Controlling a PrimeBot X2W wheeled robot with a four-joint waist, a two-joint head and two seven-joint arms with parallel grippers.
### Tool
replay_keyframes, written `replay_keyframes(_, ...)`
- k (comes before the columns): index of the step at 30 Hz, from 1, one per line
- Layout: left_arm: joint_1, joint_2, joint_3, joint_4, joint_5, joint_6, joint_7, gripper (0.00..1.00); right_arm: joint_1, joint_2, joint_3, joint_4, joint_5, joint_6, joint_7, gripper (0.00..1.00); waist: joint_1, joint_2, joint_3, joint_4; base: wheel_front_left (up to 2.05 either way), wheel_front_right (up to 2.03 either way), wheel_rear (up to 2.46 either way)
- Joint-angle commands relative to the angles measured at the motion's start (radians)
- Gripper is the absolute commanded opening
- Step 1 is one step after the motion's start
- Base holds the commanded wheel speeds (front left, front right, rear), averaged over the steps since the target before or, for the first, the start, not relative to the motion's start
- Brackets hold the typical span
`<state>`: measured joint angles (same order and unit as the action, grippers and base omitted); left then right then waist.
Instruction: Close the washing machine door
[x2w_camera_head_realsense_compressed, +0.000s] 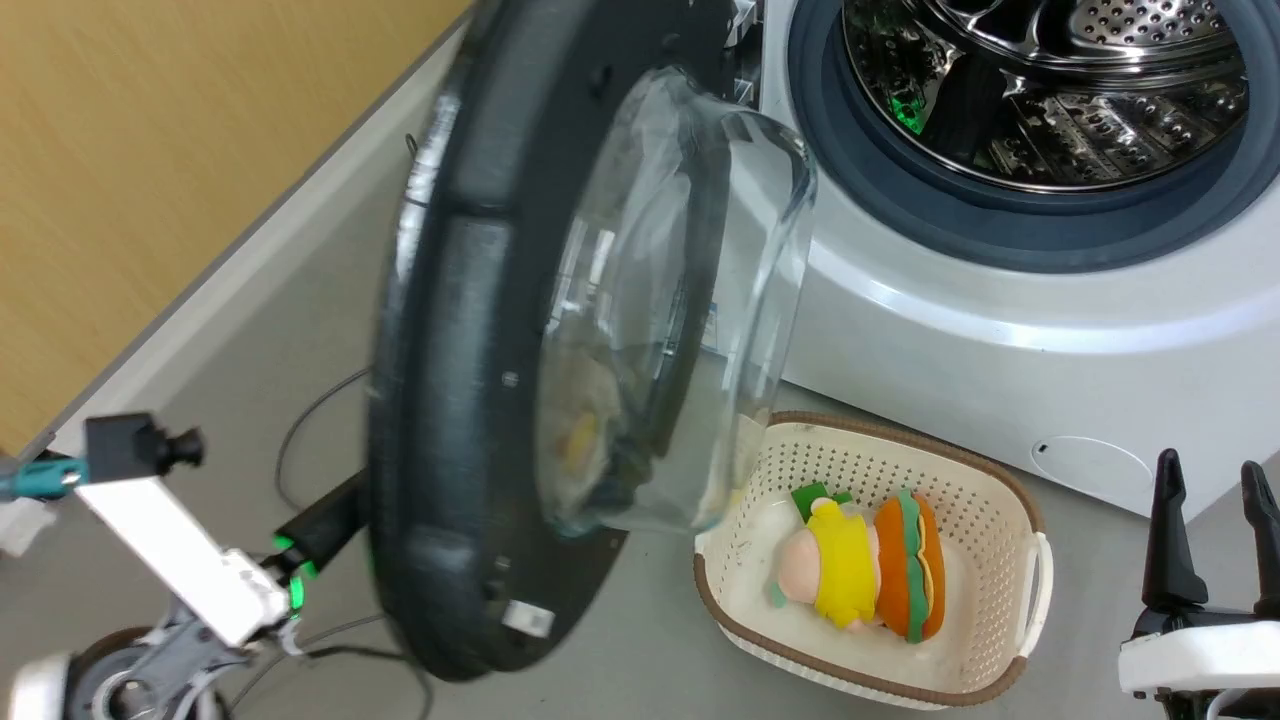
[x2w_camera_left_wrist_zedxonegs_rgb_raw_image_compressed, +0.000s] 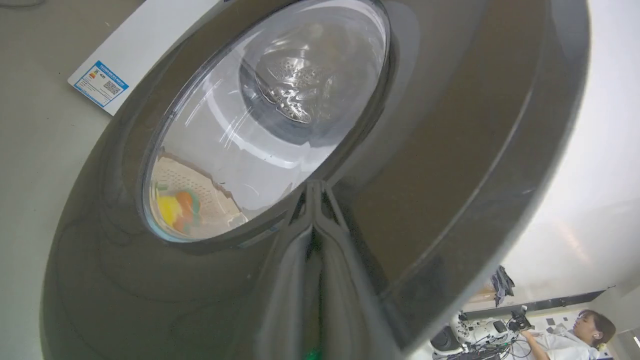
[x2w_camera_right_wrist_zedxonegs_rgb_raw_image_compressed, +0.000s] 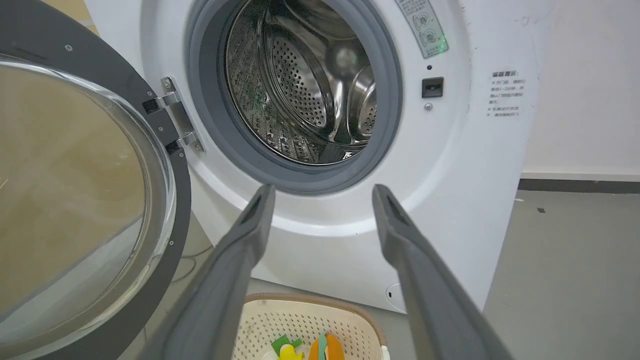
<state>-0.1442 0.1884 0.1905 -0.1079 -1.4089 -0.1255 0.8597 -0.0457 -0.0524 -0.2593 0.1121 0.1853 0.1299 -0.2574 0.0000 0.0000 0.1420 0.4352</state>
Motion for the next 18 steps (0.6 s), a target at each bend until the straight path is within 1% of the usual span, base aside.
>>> replay_keyframes(1,0.003,-0.01,-0.034,-0.047,0.015,-0.005,-0.025,0.0,-0.015,0.002,0.002,0.002,0.003,0.001,-0.004,1.0,0.0,0.0,0.0,-0.004,0.0,0.0,0.0)
replay_keyframes(5,-0.007,-0.029,-0.126,-0.095,0.033,-0.005,-0.075,0.0,-0.018,0.002,0.011,0.003,0.004,0.001,-0.004,1.0,0.0,0.0,-0.003,-0.022,0.0,0.0,0.0)
replay_keyframes(9,-0.017,-0.035,-0.238,-0.111,0.036,-0.005,-0.097,0.0,-0.021,0.002,0.013,-0.001,0.003,0.001,-0.004,1.0,0.0,0.0,-0.002,-0.059,0.0,0.0,0.0)
replay_keyframes(12,-0.033,-0.041,-0.311,-0.098,0.042,-0.005,-0.135,0.0,-0.025,0.002,0.015,0.0,0.0,0.001,-0.004,1.0,0.0,0.0,0.002,-0.096,0.0,0.0,0.0)
replay_keyframes(18,-0.096,-0.051,-0.449,-0.021,0.065,-0.005,-0.256,0.0,-0.032,0.002,0.009,-0.002,-0.004,0.001,-0.004,1.0,0.0,0.0,0.015,-0.182,0.0,0.0,0.0)
